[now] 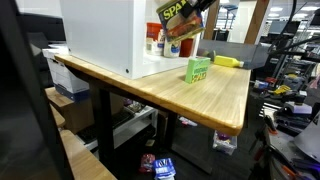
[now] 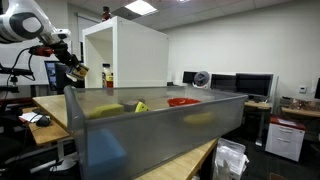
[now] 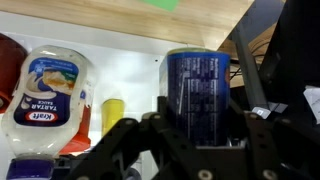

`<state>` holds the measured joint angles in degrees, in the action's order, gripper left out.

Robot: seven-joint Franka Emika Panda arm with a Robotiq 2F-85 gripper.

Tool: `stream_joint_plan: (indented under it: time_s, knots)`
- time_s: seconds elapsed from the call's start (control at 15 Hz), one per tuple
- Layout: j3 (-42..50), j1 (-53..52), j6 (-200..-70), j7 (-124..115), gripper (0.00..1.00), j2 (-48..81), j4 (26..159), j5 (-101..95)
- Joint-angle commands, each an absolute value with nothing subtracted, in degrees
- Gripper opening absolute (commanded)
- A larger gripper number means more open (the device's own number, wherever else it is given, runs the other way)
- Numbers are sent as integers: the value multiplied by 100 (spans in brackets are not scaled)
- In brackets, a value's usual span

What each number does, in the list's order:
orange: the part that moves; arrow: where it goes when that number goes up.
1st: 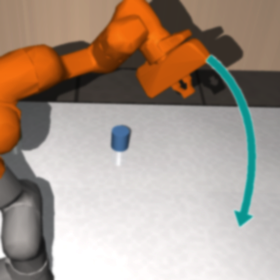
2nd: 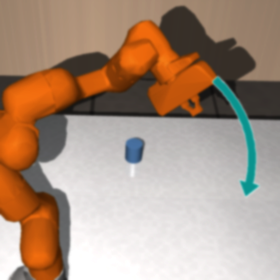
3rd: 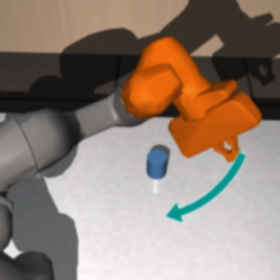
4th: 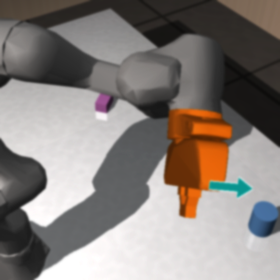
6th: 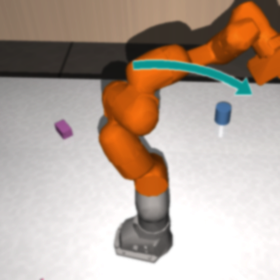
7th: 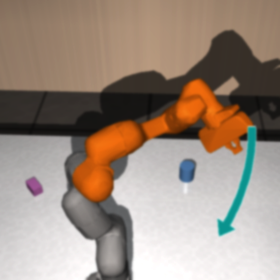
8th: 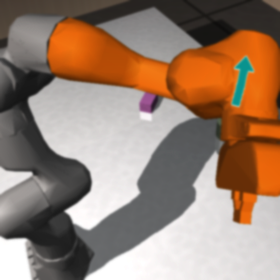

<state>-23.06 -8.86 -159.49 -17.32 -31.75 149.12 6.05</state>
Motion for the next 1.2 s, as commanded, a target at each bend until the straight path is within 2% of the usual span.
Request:
stream_joint_plan:
  time_s: [0.0,1.13]
  knots:
    - [-2304,-828,-16062,-1843,30,-3178,14883,388]
    - [-2396,-710,-16297,-2022,30,-3195,14914,340]
